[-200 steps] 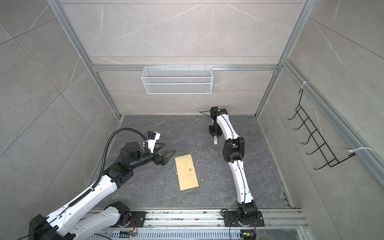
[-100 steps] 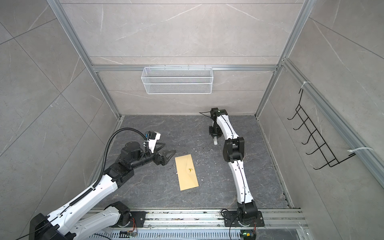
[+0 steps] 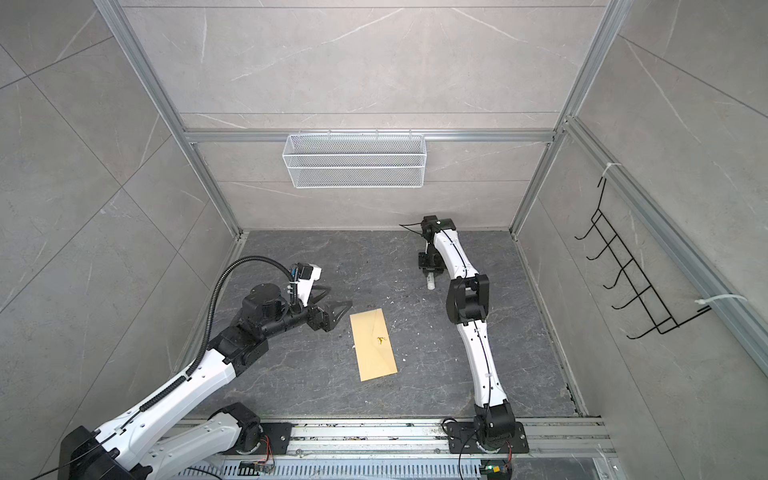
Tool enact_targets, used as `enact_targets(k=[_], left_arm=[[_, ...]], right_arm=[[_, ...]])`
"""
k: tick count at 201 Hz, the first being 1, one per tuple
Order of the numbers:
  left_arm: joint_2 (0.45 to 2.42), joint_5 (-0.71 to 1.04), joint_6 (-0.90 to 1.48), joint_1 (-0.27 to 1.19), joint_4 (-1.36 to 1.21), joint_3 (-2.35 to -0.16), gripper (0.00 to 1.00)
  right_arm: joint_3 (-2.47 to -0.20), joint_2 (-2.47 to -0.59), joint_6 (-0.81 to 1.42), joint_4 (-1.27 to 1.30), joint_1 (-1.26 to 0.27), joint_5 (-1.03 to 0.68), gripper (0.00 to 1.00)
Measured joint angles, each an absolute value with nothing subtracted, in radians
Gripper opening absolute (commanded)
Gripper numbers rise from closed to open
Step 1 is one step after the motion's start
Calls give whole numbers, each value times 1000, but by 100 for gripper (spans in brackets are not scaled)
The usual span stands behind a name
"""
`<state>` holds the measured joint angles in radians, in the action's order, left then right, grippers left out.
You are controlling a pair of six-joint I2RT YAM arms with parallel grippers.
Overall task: Place the letter into the envelope and seal it
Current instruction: 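Lower the glue stick onto the table and open the right gripper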
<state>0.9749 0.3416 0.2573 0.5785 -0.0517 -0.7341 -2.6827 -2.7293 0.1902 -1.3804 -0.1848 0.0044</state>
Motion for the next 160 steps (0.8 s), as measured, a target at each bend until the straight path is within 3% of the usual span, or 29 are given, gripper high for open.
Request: enact_targets(k=[85,160], left_arm=[[975,342,260,579,-52,-728,100],[963,284,260,579,-31,-717,100]], right_arm=[[-2674,-2732,192,-1368,-184,-9,56],[-2682,-2725,200,-1372,-179,-27,96]])
